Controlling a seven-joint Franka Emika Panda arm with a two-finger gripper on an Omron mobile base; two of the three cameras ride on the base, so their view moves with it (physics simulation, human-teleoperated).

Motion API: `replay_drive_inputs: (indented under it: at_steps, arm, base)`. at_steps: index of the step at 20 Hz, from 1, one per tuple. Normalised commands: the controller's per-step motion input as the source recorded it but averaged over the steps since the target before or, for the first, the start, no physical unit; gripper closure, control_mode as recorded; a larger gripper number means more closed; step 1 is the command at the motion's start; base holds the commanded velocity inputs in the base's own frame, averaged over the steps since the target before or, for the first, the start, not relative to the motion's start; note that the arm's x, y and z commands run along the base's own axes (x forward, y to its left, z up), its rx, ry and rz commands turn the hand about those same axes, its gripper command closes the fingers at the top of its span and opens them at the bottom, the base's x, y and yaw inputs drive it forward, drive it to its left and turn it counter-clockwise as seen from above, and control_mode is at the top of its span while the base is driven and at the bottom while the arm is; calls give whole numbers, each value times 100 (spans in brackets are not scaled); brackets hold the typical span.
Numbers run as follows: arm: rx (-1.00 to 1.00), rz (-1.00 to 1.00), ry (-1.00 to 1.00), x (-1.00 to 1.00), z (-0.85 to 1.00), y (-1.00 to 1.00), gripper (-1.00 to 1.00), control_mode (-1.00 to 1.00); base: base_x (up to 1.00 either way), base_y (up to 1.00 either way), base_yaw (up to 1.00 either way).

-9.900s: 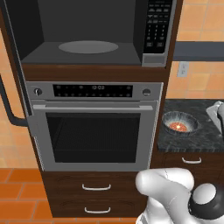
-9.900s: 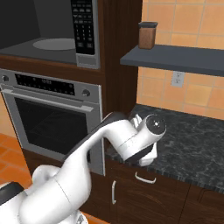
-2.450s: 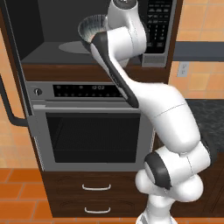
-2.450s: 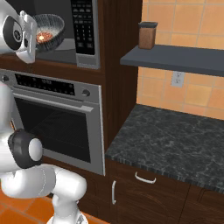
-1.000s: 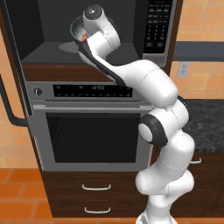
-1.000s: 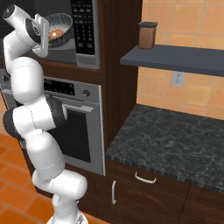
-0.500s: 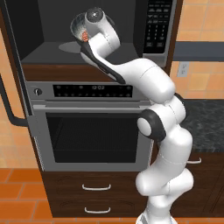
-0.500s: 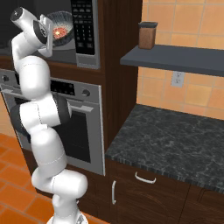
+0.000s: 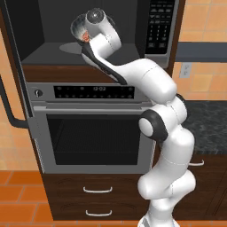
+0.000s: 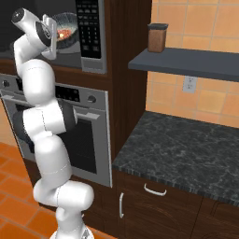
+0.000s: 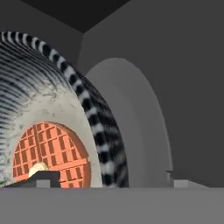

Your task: Open the microwave, place the bowl with waffle inside the microwave, then close the microwave door and turn it on.

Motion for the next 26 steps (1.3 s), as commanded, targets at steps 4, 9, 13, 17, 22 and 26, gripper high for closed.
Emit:
replay_drive_inputs:
  at_steps: [4, 9, 13, 17, 22, 26]
  arm:
    - [0, 0, -60, -1, 3, 0, -100, -100]
    - [0, 0, -80, -54, 5, 10, -100, -100]
    - [-9, -3, -26, -100, -8, 55, -100, -100]
    - [-1, -6, -14, -100, -32, 48, -100, -100]
    - [12, -11, -10, -100, -2, 12, -100, -100]
    - [10, -11, -2, -100, -17, 0, -100, -100]
  base:
    - [0, 0, 0]
    - [0, 0, 0]
    - [0, 0, 0]
    - [0, 0, 0]
    - [0, 0, 0]
    - [0, 0, 0]
